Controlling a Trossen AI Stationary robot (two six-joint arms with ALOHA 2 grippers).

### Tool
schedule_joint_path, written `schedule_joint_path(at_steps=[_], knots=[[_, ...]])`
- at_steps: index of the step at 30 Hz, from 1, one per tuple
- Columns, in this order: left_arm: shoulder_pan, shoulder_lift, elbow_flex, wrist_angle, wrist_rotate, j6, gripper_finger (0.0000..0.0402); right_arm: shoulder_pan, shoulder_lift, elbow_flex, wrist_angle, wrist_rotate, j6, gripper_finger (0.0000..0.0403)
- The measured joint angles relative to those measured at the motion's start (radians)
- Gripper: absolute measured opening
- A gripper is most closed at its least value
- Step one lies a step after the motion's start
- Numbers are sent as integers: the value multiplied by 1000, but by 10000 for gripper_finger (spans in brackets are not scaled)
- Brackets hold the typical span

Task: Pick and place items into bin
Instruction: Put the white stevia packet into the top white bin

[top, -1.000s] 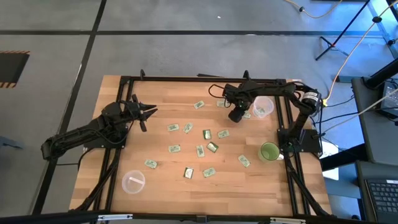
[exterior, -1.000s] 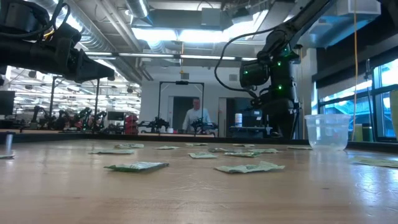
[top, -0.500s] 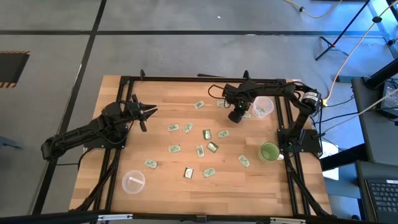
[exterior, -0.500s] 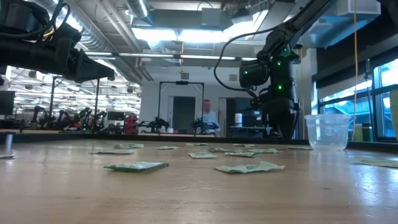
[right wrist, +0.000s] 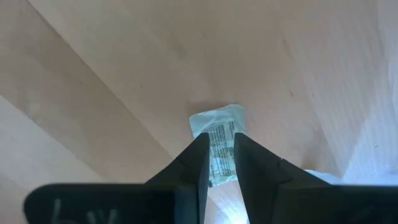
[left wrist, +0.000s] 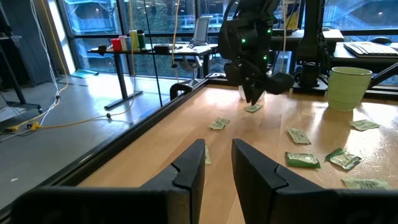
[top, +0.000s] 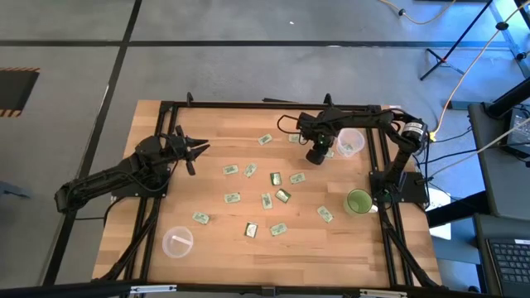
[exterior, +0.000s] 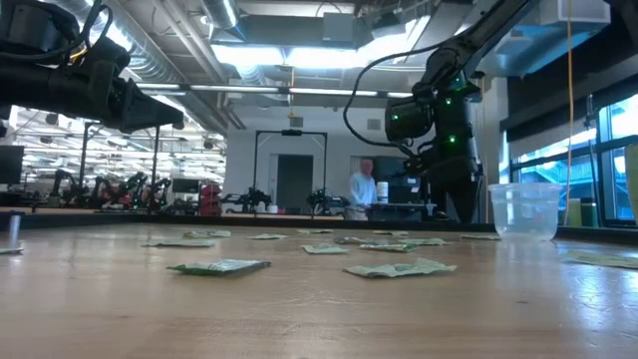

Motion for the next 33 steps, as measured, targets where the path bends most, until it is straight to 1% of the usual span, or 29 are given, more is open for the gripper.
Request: schedule_joint_path(at_steps=[28,30,33], knots=[[0,0,0,0,0,0,75,0,1,0,15,0,-10,80],[0,0,0,0,0,0,75,0,1,0,15,0,-11,87],[0,0,0,0,0,0,75,0,1,0,15,0,-14,112]])
